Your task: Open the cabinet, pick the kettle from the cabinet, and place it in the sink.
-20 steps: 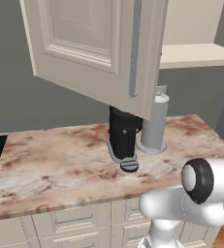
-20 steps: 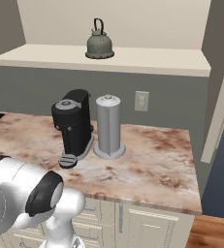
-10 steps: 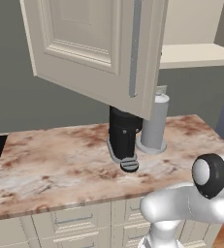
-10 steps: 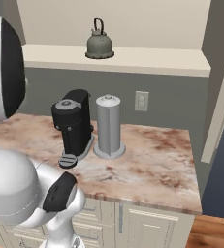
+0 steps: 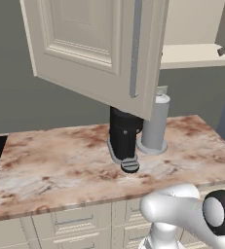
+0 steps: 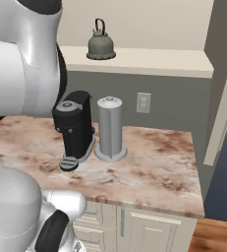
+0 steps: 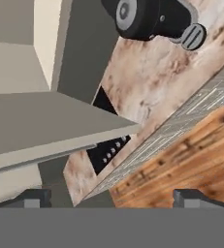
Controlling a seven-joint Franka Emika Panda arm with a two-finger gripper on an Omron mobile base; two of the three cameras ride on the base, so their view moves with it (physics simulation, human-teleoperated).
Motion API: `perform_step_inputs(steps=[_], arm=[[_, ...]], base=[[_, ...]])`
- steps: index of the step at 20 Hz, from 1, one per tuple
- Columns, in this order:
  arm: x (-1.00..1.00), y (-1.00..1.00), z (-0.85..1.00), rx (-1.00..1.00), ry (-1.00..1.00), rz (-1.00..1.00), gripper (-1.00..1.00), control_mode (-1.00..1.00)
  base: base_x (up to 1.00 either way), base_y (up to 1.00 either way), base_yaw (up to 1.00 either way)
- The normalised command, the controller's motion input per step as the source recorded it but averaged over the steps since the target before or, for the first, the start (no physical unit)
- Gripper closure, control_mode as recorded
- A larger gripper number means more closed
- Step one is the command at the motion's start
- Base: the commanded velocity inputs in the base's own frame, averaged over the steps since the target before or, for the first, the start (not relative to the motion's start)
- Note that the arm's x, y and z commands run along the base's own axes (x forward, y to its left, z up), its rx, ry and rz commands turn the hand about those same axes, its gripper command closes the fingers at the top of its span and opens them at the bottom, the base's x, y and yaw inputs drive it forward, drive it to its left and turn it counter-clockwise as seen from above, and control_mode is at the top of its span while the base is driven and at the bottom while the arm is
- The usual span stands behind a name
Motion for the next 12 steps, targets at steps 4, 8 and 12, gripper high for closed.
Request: perform_step_inputs(steps=[4,8,12], arm=[[0.19,0.04,-0.19,0.51,-0.01,0.00,-1.00,-1.00],[0.28,0.29,0.01,0.25,-0.04,0.00,-1.00,-1.00],[0.23,0.07,0.03,0.09,-0.02,0.00,-1.00,-1.00]], base=[[0.00,0.00,0.00],[0.00,0.00,0.00],[0.00,0.00,0.00]])
